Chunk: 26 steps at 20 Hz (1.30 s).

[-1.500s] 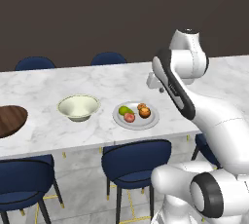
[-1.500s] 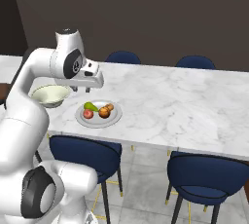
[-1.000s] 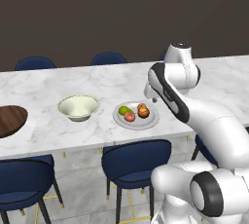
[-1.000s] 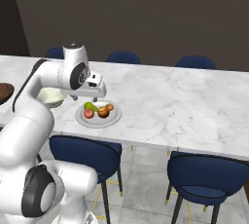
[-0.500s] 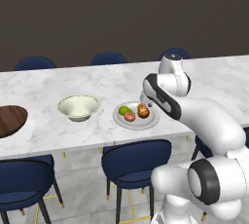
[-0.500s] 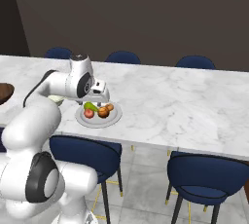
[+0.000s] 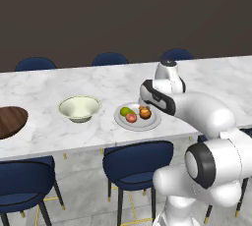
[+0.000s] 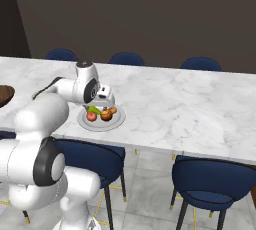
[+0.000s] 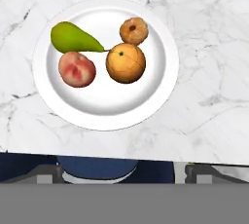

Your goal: Take the fruits from the plate on the dining counter and place two fruits in each bowl.

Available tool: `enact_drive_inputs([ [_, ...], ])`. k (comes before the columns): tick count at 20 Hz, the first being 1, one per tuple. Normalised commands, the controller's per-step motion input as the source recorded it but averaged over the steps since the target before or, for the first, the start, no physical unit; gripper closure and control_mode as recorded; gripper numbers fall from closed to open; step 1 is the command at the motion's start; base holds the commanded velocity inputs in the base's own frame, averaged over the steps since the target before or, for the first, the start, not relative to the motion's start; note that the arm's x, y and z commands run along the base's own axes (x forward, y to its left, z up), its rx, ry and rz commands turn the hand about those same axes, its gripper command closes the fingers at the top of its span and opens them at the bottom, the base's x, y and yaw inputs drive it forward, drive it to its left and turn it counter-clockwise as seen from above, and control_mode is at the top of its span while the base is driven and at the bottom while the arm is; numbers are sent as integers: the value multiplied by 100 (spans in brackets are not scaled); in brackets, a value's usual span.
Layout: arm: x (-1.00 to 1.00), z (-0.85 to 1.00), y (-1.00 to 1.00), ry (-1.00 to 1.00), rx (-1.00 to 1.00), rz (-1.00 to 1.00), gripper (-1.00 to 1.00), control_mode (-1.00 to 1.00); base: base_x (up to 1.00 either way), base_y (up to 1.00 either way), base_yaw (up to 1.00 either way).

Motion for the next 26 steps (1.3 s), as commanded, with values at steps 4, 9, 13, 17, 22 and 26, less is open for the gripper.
enact_drive_inputs([
  [4,43,-25,0,0,0,0,-100,-100,0,0,0],
  [9,34,-31,0,0,0,0,-100,-100,0,0,0],
  [13,13,-21,0,4,0,0,-100,-100,0,0,0],
  [17,13,-21,0,2,0,0,-100,-100,0,0,0],
  [22,23,-19,5,1,0,0,-100,-100,0,0,0],
  [26,19,-19,3,0,0,0,-100,-100,0,0,0],
])
